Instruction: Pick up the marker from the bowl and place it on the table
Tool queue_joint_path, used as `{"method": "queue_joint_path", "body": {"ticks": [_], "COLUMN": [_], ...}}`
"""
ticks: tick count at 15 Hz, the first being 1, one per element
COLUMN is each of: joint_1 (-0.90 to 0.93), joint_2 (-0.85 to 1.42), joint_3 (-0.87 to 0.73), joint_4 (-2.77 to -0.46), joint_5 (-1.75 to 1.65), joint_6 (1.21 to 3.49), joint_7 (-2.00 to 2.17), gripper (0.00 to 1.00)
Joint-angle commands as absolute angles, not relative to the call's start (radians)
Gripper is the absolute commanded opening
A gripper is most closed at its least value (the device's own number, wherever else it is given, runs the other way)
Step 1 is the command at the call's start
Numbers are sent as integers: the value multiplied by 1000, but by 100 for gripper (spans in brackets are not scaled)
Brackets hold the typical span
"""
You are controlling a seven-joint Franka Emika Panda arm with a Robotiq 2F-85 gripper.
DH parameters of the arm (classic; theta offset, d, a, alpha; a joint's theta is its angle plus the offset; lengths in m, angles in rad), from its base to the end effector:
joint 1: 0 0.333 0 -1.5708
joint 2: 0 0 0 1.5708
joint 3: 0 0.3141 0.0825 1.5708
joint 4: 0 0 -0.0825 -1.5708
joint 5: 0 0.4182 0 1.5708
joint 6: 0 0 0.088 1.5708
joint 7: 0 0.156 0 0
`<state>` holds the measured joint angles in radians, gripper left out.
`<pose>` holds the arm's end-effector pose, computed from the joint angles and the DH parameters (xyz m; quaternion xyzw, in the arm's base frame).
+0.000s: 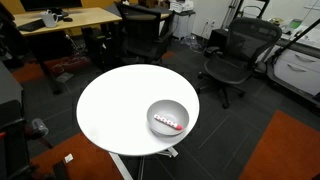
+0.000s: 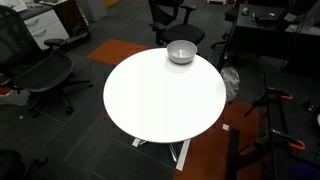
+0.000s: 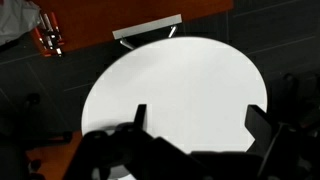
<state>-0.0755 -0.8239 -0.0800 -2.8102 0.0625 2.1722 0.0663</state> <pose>0.3542 -0.0439 0.3763 -0.9875 0.1152 -0.0932 0.0535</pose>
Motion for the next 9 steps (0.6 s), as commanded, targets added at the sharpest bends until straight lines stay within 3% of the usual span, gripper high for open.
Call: {"method": "queue_joint_path", "body": {"ticks": [1, 9], "joint_1": [-82, -96], "joint_2": [-822, -747], "joint_3": [-74, -69], "joint_4": [-2818, -2766], "joint_5": [68, 48], "joint_6": [2167, 2185], "joint_7": [62, 69], "gripper": [100, 100]}}
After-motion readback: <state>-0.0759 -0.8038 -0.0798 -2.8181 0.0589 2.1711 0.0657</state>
